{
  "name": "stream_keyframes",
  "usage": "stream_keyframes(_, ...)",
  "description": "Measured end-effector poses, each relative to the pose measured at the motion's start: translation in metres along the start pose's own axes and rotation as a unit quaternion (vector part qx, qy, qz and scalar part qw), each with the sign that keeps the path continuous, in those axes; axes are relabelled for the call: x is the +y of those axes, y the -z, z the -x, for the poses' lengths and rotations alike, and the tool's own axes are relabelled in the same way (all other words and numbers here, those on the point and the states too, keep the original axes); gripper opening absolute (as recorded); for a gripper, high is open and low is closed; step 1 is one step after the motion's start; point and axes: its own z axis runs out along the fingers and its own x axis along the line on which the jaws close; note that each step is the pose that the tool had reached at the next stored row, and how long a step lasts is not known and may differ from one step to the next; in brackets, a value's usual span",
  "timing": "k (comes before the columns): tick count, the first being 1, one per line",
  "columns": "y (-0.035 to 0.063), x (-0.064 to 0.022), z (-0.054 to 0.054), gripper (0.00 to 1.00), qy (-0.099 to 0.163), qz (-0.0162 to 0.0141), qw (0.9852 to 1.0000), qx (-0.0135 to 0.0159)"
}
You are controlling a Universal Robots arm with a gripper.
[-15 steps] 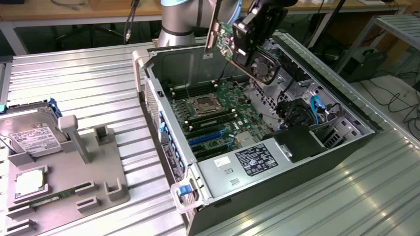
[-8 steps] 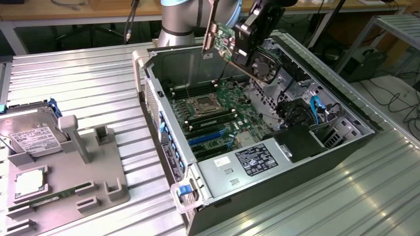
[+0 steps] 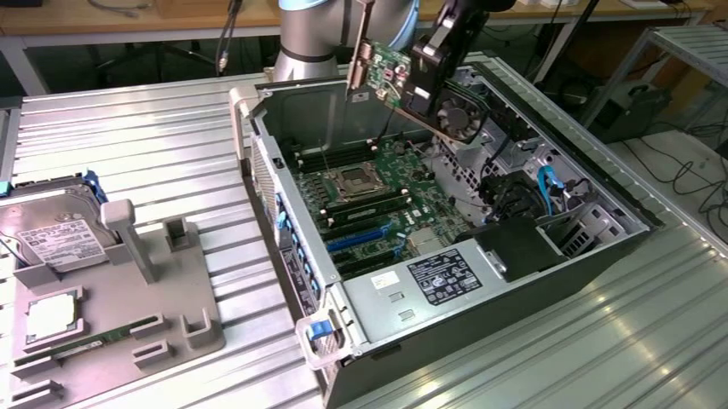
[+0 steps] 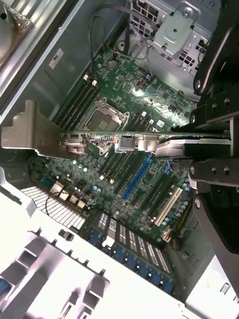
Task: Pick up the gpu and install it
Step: 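Insert the gpu into the slot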
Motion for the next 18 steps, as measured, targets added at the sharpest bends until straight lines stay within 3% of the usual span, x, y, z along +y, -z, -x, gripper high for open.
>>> stream_keyframes(9, 0.0, 0.0, 0.0, 0.28, 0.045, 0.0007, 0.999, 0.0035)
stream_keyframes(18, 0.0, 0.0, 0.0, 0.28, 0.097, 0.0015, 0.9953, 0.0077)
